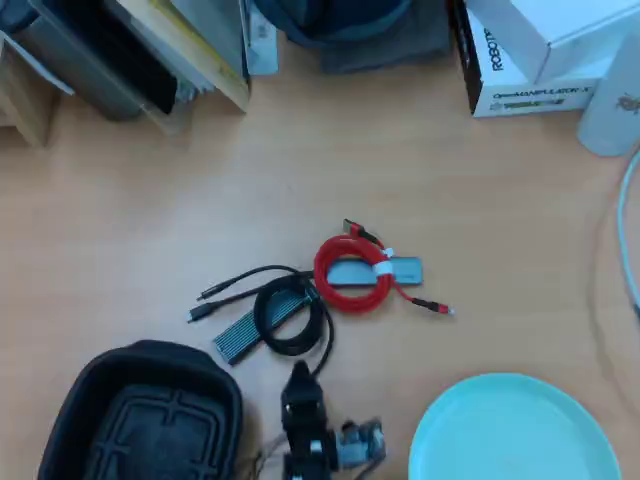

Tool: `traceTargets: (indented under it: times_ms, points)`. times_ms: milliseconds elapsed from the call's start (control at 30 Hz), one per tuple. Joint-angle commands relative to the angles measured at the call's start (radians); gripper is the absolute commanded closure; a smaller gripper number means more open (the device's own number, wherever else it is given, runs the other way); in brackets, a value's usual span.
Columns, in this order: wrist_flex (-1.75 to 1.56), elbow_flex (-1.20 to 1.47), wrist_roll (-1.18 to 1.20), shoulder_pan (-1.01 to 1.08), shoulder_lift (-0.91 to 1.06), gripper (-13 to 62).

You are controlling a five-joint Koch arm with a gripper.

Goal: Put a black charging cable in a black bowl and put a red charging cable in a green bowl

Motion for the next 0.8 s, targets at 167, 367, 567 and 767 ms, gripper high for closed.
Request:
traceTargets:
  times_ms: [167, 367, 567, 767]
  points:
    - [0.612, -0.673, -0.095, -0.018, -0.333, 16.1]
    - [0.672, -0.845, -0.095, -0.057, -0.611, 16.1]
    - [0.782, -0.96, -0.081, -0.052, -0.67, 16.1]
    - [0.811, -1.008, -0.051, -0.052, -0.687, 16.1]
